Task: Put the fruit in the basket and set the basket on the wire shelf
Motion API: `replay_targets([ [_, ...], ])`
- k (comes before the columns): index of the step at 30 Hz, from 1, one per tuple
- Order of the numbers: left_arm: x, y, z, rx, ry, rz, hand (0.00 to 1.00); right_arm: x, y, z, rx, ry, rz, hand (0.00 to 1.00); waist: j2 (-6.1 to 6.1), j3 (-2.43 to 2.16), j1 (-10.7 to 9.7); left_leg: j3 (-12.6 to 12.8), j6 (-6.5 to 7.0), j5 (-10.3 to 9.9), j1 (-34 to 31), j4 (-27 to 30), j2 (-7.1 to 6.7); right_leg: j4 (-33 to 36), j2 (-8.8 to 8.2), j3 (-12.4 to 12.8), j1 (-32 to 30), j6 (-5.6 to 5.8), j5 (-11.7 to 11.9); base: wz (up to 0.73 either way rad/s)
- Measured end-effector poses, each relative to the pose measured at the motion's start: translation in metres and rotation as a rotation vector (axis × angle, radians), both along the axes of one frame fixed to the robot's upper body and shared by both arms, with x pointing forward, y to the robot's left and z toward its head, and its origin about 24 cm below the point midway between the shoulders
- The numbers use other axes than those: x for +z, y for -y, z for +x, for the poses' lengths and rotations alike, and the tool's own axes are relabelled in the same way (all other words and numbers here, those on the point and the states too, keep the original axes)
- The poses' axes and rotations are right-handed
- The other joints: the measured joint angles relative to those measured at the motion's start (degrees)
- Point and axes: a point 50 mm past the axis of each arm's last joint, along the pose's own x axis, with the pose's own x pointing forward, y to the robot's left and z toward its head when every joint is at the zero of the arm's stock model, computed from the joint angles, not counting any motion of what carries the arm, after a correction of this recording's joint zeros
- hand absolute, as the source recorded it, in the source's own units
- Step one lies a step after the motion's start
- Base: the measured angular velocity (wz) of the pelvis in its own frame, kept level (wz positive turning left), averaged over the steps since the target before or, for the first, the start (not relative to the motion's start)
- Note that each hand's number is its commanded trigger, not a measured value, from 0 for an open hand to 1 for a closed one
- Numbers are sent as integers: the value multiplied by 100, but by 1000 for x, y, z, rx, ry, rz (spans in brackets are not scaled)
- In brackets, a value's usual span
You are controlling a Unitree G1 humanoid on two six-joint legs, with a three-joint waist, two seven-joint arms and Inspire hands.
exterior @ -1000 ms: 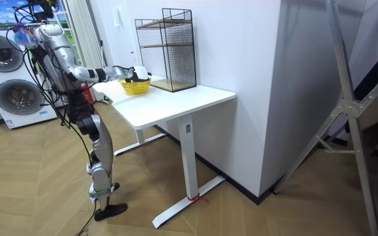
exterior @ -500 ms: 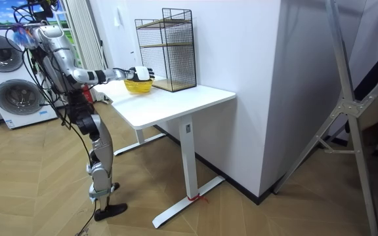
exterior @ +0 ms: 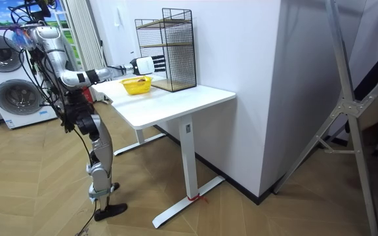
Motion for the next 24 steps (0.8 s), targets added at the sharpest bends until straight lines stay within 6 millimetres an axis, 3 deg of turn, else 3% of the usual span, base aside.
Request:
replay_targets([
  [7,17,-27,0,365,61,254,0,11,13,-12,-68,39,20,0,95,-26,77,2,6,14,23,-33,-16,0,-2,28,13,5,-2,1],
  [13,37,-47,-3,507,49,436,0,16,16,-18,-72,45,10,0,184,-28,297,22,4,13,51,-62,-6,6,8,57,-14,5,-2,-2],
  [18,65,-65,21,542,108,640,0,15,16,-19,-92,40,-22,0,221,-27,339,-17,10,24,30,-72,-13,21,-19,13,-17,17,-10,2],
  [22,105,-82,60,529,297,831,0,7,20,-27,-139,9,-32,0,220,-44,500,-6,25,33,31,-91,-24,17,-40,5,-33,29,-16,1],
  [24,120,-86,69,515,339,914,0,2,22,-33,-151,-17,-53,0,243,-62,524,9,30,36,91,-132,-30,9,-45,11,-27,39,-11,-4],
])
